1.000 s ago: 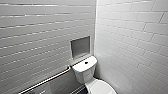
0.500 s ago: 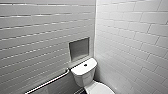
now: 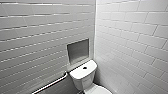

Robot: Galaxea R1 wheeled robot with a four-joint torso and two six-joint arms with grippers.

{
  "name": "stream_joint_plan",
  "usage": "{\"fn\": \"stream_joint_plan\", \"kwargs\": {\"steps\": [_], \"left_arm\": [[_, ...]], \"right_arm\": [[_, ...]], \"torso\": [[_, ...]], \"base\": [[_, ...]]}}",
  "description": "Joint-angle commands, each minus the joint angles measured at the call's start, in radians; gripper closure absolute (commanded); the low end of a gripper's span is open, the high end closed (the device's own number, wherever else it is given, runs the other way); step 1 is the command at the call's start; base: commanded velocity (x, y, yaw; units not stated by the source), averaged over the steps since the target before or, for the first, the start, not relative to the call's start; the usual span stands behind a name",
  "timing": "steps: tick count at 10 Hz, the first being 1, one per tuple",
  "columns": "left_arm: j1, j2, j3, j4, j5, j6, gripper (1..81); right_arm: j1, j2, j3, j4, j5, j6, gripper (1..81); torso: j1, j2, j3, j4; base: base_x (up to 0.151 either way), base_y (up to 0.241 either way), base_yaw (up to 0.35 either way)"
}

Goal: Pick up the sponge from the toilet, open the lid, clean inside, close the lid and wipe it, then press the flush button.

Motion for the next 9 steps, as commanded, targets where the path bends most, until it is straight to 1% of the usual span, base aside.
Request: {"fn": "stream_joint_plan", "kwargs": {"steps": [1,7,8,9], "left_arm": [[-0.027,-0.011,0.01,-0.006,0.059,0.009,1.0],[-0.027,-0.011,0.01,-0.007,0.059,0.009,1.0],[-0.027,-0.011,0.01,-0.007,0.059,0.009,1.0],[-0.027,-0.011,0.01,-0.007,0.059,0.009,1.0]], "right_arm": [[0.016,-0.008,0.015,0.003,-0.058,-0.004,81.1],[0.016,-0.006,0.012,0.003,-0.059,-0.004,81.1],[0.016,-0.006,0.012,0.001,-0.06,-0.004,81.1],[0.016,-0.005,0.012,0.001,-0.06,-0.004,81.1]], "torso": [[0.0,0.0,0.0,0.0],[0.0,0.0,0.0,0.0],[0.001,0.0,0.0,0.0],[0.001,0.0,0.0,0.0]], "base": [[0.119,0.0,0.0],[0.118,0.0,0.0],[0.094,0.0,0.0],[0.0,0.0,0.0]]}}
